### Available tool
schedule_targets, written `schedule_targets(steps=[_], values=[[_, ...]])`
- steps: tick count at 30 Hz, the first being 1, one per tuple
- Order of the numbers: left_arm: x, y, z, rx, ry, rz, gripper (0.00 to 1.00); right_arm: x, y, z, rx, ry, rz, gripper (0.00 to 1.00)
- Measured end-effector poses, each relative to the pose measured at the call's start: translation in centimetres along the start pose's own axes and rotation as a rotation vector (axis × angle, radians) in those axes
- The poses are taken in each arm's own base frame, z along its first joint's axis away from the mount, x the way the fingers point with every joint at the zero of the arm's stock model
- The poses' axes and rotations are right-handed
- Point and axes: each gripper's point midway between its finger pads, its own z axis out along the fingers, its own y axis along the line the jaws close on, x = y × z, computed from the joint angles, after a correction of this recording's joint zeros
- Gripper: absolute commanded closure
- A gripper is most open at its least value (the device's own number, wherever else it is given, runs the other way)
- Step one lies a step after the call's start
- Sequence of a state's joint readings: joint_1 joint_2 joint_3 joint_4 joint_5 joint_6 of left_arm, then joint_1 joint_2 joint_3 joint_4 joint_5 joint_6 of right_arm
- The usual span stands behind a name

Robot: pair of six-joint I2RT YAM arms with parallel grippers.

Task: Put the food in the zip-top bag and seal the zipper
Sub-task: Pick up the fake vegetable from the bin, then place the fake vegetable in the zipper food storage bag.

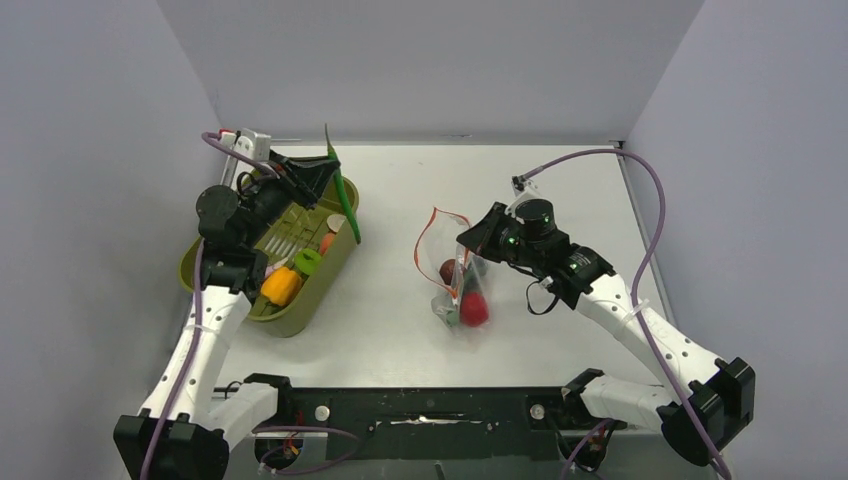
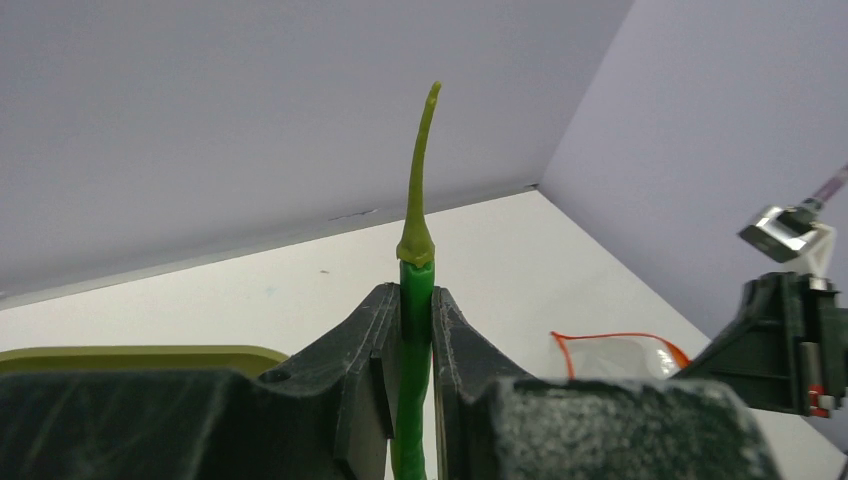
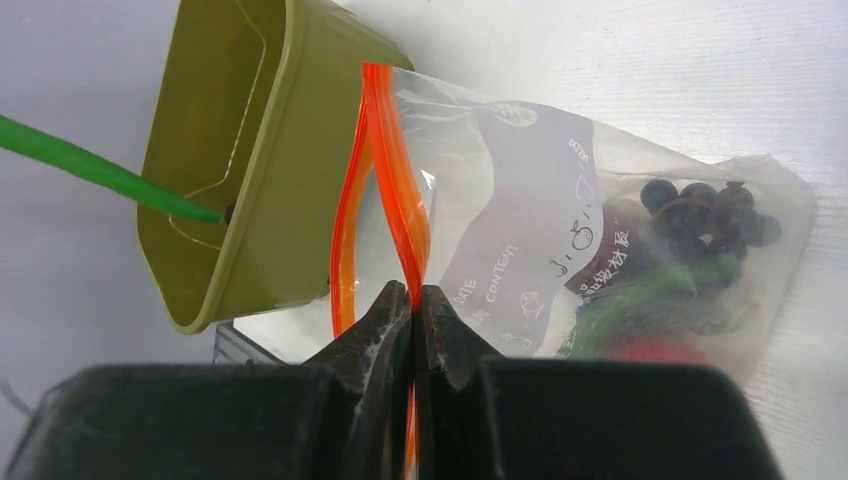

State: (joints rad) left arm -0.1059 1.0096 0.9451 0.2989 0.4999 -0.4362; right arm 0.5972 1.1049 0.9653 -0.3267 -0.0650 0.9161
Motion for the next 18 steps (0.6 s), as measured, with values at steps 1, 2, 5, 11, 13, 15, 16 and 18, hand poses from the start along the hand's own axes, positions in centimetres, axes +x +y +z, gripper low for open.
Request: schedule_targets(steps=[1,2,5,11,13,15,16,18], values=[[0.0,-0.8,0.2,0.023,-0.004,-0.010,0.99,0.0,0.0,0.1,0.001,0.002,0.002,1.00],[0.0,-1.6,0.4,0.046,-0.008,-0.023,0.99,0.1,-0.1,0.2,0.002,0.005,0.004,1.00],[0.0,-3.7,0.7,0.108,-0.020,-0.058,0.99,0.1,0.0,0.3,-0.001,0.007,0.009,1.00],[1.2,-8.1,1.7,0.229,-0.014,-0.139,0.99,-0.1,0.3,0.4,-0.011,-0.001,0.016,1.00],[2.1,-9.7,1.9,0.266,-0.005,-0.169,0.99,-0.1,0.4,0.4,-0.014,-0.003,0.019,1.00],[3.2,-11.4,2.1,0.306,0.011,-0.199,0.99,-0.2,0.6,0.4,-0.020,-0.006,0.024,1.00],[3.8,-12.3,2.3,0.325,0.021,-0.212,0.99,-0.2,0.7,0.4,-0.023,-0.006,0.024,1.00],[5.1,-13.7,2.6,0.352,0.049,-0.238,0.99,-0.1,0.8,0.4,-0.026,-0.006,0.024,1.00]])
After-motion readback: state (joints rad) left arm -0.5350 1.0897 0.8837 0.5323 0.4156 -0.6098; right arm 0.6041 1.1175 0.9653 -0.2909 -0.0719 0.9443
